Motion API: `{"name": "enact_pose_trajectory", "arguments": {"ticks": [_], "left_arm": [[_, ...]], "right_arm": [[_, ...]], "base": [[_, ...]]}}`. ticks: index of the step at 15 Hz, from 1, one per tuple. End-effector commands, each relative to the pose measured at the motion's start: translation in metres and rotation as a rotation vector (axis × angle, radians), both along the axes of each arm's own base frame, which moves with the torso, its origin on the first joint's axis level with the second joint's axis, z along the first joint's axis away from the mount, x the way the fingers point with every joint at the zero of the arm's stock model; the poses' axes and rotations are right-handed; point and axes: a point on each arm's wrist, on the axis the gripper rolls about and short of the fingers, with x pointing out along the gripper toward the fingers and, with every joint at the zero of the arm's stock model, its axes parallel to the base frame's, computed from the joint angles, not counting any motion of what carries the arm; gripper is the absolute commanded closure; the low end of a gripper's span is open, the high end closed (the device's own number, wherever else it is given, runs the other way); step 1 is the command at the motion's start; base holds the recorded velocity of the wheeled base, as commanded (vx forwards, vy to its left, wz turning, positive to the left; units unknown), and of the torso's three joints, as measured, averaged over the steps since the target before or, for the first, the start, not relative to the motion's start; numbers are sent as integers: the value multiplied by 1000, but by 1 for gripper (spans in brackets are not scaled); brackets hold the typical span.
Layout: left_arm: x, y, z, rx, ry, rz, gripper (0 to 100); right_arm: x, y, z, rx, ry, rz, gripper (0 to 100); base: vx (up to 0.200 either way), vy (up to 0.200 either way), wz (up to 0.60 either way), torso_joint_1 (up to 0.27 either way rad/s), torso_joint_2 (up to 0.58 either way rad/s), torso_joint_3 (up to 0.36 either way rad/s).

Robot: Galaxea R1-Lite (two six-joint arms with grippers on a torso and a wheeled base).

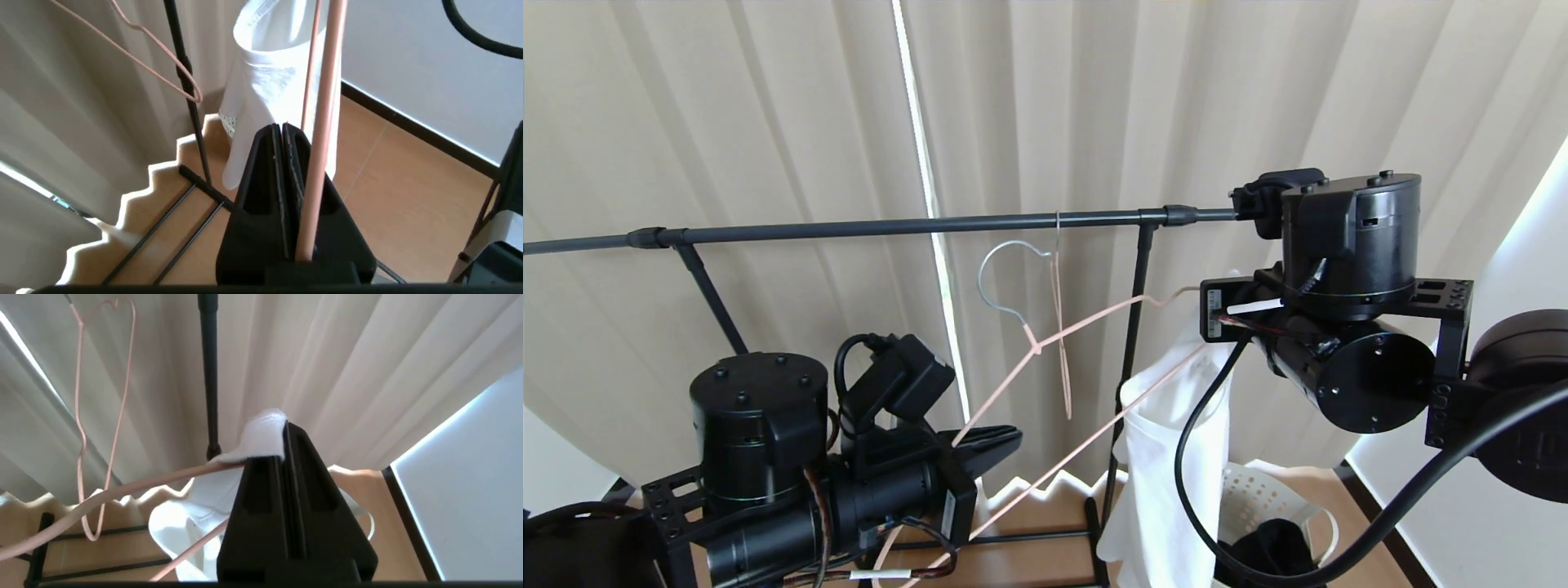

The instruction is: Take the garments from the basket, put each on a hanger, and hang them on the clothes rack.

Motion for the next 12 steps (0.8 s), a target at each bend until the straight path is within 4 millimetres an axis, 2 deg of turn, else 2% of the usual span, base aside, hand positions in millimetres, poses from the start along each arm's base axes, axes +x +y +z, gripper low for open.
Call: {"name": "enact_pose_trajectory", "arguments": {"ticks": [1,4,12], "left_arm": [[6,-7,-7,11,6,8,100],[8,-15,-9,13,-9,27,100],[11,-19,-10,15,-12,18,100]], "right_arm": [[-1,1,-1,-2,2,5,100],[-8,7,-1,-8,2,25,100],[-28,25,-4,-17,10,110,100]], "base": [[0,0,0,0,0,0],[0,0,0,0,0,0],[0,0,0,0,0,0]]}}
